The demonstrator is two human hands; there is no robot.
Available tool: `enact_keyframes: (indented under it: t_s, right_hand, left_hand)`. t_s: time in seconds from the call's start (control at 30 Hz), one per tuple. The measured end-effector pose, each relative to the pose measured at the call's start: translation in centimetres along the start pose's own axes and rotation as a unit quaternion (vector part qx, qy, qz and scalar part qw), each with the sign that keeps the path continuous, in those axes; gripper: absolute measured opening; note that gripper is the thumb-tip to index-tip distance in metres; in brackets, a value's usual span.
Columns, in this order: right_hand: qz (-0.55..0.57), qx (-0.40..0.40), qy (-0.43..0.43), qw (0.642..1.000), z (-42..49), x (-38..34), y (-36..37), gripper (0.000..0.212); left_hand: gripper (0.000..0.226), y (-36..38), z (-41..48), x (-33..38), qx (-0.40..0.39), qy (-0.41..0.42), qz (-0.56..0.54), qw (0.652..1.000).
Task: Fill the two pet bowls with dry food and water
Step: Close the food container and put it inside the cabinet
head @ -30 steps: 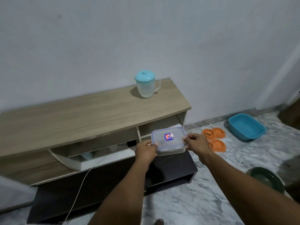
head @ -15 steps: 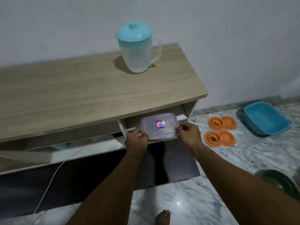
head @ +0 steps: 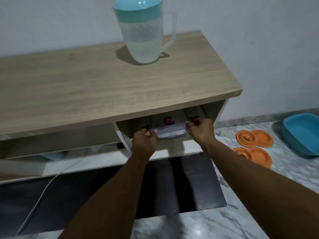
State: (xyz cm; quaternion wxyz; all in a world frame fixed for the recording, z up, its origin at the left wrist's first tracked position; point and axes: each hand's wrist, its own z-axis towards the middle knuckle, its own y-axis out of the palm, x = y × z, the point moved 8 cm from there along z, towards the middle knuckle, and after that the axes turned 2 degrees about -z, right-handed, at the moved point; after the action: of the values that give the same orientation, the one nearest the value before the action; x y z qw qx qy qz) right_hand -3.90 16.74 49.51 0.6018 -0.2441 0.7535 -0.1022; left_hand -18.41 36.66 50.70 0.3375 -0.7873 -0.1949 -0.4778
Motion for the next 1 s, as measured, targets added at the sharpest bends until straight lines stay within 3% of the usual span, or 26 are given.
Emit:
enact_keyframes:
  t_s: [0.23, 0.3, 0.37, 0.43, 0.5, 0.57, 0.77, 1.0]
  right_hand:
    - [-0.005, 0.004, -0.011, 1.000, 0.9, -0.8, 0.5, 0.021]
    - [-0.037, 0.006, -0.039, 0.999, 0.2, -1.4, 0.3, 0.023]
    - [-0.138, 0.061, -0.147, 0.978, -1.8, -2.5, -0.6, 0.030]
    - [-0.248, 0.097, -0.315, 0.911, -5.5, -3.0, -0.7, 0.040]
    - [-0.348, 0.043, -0.415, 0.840, -8.0, -1.2, 0.9, 0.060]
    - [-0.399, -0.015, -0.432, 0.809, -8.7, 0.6, 2.4, 0.072]
    - [-0.476, -0.023, -0.419, 0.773, -7.6, 0.8, 3.9, 0.079]
    - [-0.496, -0.030, -0.413, 0.763, -6.1, -0.1, 4.3, 0.081]
  left_hand:
    - [0.020, 0.9, 1.4, -0.6, -0.008, -0.001, 0.027, 1.000]
    - [0.027, 0.5, 0.9, -0.2, 0.029, 0.055, 0.092, 0.994]
    - [0.030, 0.0, -1.0, 1.3, 0.100, 0.224, 0.238, 0.940]
    - [0.042, 1.0, -3.8, 1.3, 0.108, 0.345, 0.373, 0.855]
    - [0.069, 2.6, -6.0, 0.2, 0.050, 0.410, 0.435, 0.800]
    - [0.082, 3.6, -7.6, -1.1, 0.009, 0.448, 0.447, 0.774]
    - [0.091, 4.7, -7.0, -2.6, -0.015, 0.423, 0.472, 0.773]
    - [0.097, 5.3, -4.9, -1.9, -0.019, 0.390, 0.493, 0.778]
